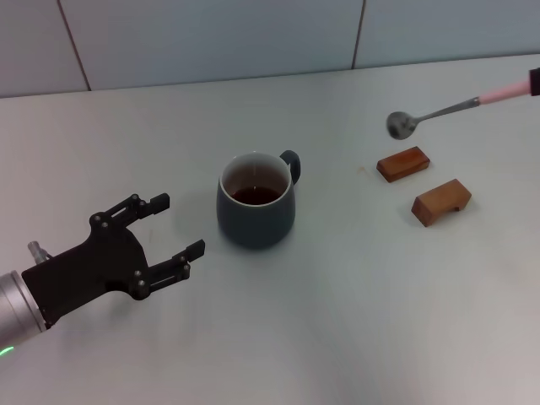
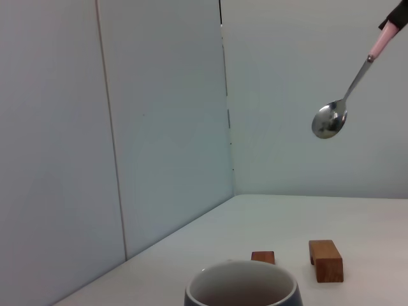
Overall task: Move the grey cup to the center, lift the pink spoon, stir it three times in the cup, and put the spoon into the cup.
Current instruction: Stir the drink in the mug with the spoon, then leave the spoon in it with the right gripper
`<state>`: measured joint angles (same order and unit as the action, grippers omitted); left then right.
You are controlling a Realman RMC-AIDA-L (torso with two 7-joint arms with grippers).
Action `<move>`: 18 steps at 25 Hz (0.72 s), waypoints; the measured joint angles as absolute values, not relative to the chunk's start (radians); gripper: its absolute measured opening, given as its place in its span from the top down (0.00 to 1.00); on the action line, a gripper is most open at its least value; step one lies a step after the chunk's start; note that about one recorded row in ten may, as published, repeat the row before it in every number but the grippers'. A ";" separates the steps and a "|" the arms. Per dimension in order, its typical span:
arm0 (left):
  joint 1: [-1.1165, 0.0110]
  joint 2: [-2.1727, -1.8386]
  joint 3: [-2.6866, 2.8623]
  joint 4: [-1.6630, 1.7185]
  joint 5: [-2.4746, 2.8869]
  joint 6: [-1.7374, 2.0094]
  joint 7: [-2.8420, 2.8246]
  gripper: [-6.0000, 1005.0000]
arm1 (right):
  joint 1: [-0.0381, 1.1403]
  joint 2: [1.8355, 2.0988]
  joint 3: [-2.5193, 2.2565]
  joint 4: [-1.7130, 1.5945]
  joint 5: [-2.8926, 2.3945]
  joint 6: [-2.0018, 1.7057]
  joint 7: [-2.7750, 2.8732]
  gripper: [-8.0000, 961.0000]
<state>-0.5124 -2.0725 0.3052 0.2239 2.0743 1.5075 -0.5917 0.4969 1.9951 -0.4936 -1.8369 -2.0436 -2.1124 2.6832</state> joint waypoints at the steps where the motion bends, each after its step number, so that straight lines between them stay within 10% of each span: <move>1: -0.512 -2.072 0.305 0.226 2.074 1.508 -0.595 0.20 | 0.537 1.982 -0.518 -1.830 -2.071 -2.129 2.707 0.87; 18: -0.506 -2.069 0.311 0.233 2.074 1.508 -0.601 0.20 | 0.773 1.940 -0.653 -1.644 -2.231 -2.100 2.717 0.87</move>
<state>-0.5062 -2.0693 0.3114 0.2330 2.0738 1.5084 -0.6014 0.7731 1.9405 -0.6526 -1.6438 -2.2305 -2.1000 2.7166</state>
